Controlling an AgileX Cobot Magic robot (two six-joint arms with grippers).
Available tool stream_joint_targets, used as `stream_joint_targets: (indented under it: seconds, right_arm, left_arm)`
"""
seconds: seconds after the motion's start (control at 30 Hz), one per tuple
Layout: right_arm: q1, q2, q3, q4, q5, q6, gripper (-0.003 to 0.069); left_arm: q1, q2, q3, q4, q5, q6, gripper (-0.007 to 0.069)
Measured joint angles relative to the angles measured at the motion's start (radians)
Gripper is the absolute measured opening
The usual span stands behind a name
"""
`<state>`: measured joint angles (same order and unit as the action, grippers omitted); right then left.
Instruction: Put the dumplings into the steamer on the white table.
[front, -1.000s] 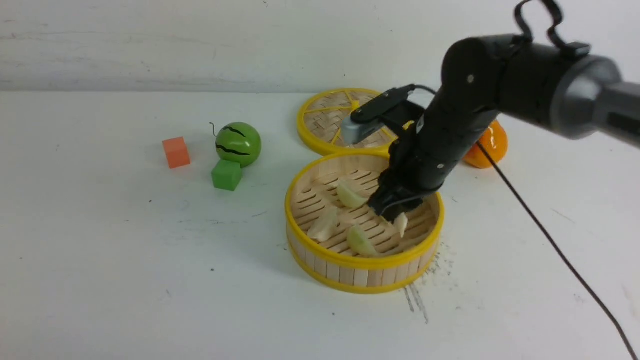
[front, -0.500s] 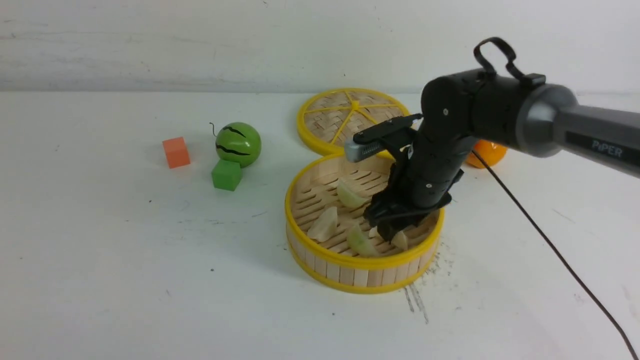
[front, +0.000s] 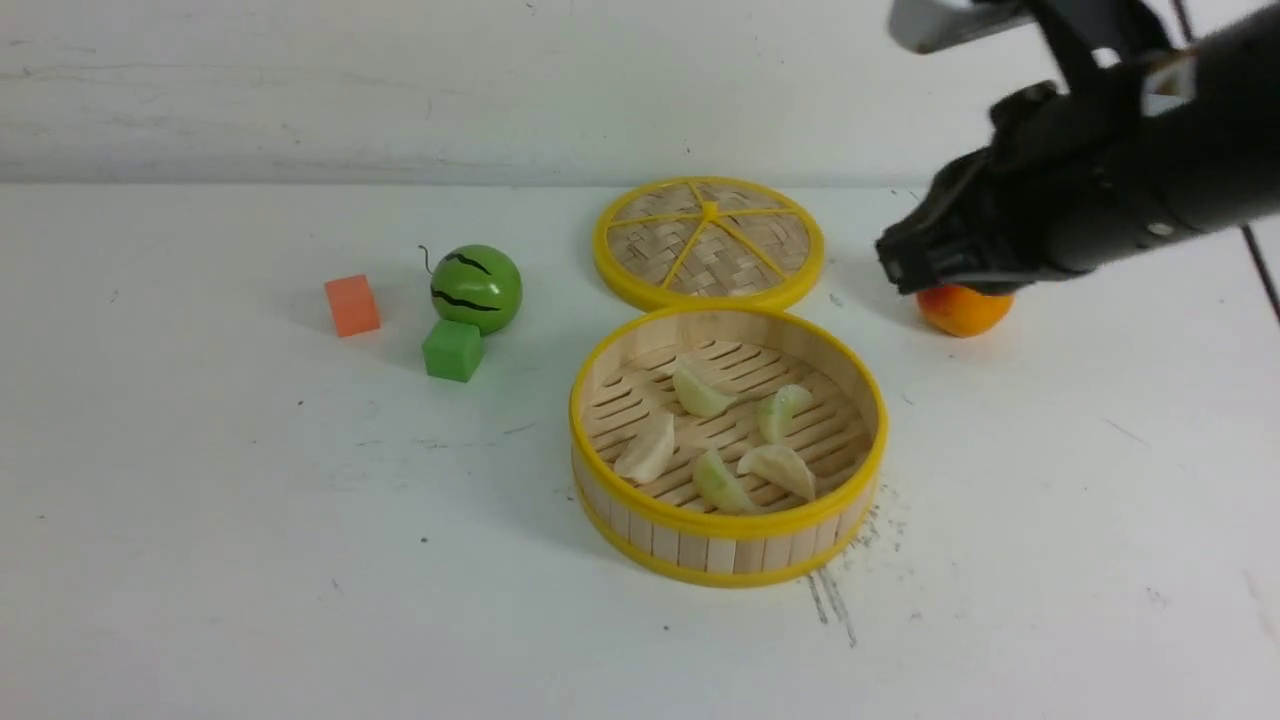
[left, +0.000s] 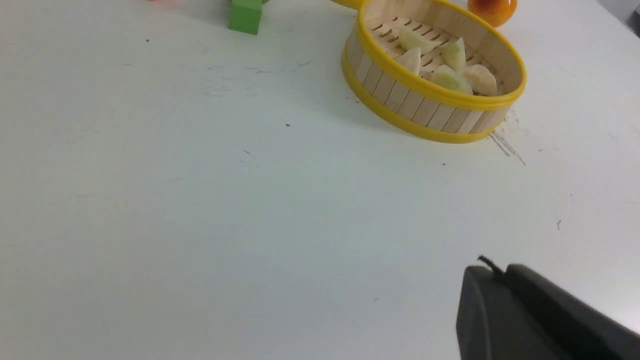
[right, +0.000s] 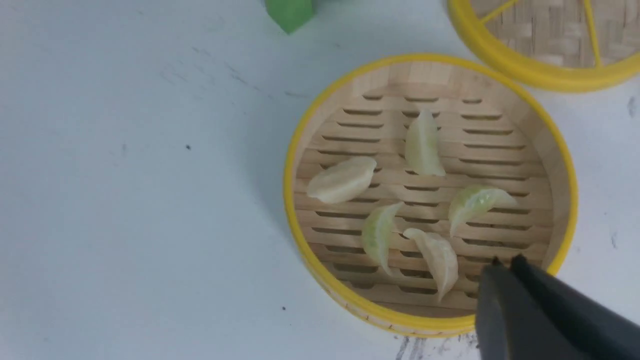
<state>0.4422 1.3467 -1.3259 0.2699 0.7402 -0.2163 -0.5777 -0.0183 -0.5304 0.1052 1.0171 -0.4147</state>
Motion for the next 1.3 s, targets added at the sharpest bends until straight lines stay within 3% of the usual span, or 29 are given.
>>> stream_joint_targets:
  seconds: [0.27, 0.6, 0.93, 1.1, 1.3]
  right_arm:
    - [0.0, -0.418, 0.352, 0.151, -0.161, -0.126, -0.0022]
    - [0.0, -0.607, 0.478, 0.191, -0.161, -0.135, -0.0017]
    - [0.0, -0.617, 0.478, 0.19, -0.063, -0.135, -0.0011]
    - [0.0, -0.645, 0.48, 0.109, -0.06, -0.135, -0.0018]
    - [0.0, -0.736, 0.574, 0.03, -0.171, -0.112, -0.0022]
  left_arm:
    - [0.0, 0.0, 0.004, 0.0, 0.016, 0.0, 0.0033]
    - [0.0, 0.0, 0.004, 0.0, 0.017, -0.002, 0.0041]
    - [0.0, 0.0, 0.004, 0.0, 0.018, -0.003, 0.0052]
    - [0.0, 0.0, 0.004, 0.0, 0.018, -0.003, 0.0059]
    - [0.0, 0.0, 0.004, 0.0, 0.018, -0.003, 0.0067]
